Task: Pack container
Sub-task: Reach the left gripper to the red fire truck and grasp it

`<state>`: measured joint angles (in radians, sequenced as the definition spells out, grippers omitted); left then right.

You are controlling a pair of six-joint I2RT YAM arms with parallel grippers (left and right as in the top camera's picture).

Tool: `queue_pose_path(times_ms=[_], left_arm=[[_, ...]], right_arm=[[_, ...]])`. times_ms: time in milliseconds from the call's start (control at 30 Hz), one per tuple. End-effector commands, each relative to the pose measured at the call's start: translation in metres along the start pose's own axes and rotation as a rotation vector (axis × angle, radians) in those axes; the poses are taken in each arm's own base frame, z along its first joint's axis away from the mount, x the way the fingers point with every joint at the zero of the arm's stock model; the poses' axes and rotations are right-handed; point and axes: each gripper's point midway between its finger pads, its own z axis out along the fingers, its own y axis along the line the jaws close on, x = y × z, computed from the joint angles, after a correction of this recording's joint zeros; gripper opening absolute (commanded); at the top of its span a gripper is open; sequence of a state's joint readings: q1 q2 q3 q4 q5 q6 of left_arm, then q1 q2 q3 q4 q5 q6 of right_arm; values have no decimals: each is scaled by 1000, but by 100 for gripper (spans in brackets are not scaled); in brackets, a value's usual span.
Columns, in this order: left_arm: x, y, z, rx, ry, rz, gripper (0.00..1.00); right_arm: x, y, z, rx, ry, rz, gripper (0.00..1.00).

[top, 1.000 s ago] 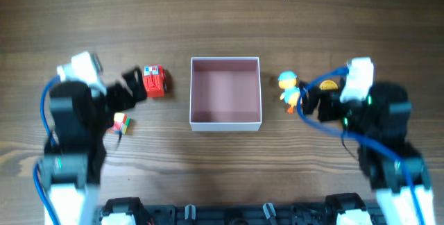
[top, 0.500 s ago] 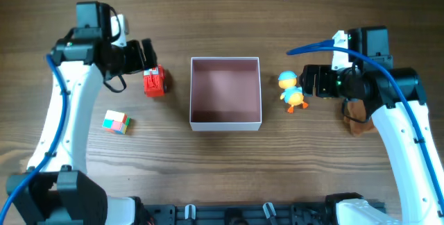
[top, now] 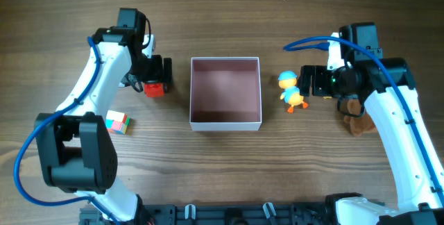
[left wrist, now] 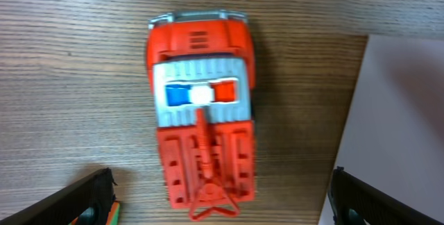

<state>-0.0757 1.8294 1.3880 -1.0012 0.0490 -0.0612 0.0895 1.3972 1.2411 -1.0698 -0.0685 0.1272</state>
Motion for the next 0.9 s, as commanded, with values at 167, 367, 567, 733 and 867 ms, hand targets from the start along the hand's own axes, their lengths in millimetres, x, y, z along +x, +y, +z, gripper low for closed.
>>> queue_pose_path(times_ms=[167, 367, 567, 733, 867], left_arm=[[-2, 16, 43, -20, 84, -65, 100], [-11, 15, 45, -16, 45, -62, 93], [-15, 14, 45, -13, 29, -60, 72], [-15, 14, 45, -13, 29, -60, 53], [-15, 14, 45, -13, 29, -60, 40]], right_arm=[[-6, -1, -4, 15, -12, 4, 100], [-6, -1, -4, 15, -12, 3, 100], [-6, -1, -4, 15, -14, 2, 100], [-6, -1, -4, 15, -14, 2, 100], [-6, -1, -4, 15, -14, 1, 100]])
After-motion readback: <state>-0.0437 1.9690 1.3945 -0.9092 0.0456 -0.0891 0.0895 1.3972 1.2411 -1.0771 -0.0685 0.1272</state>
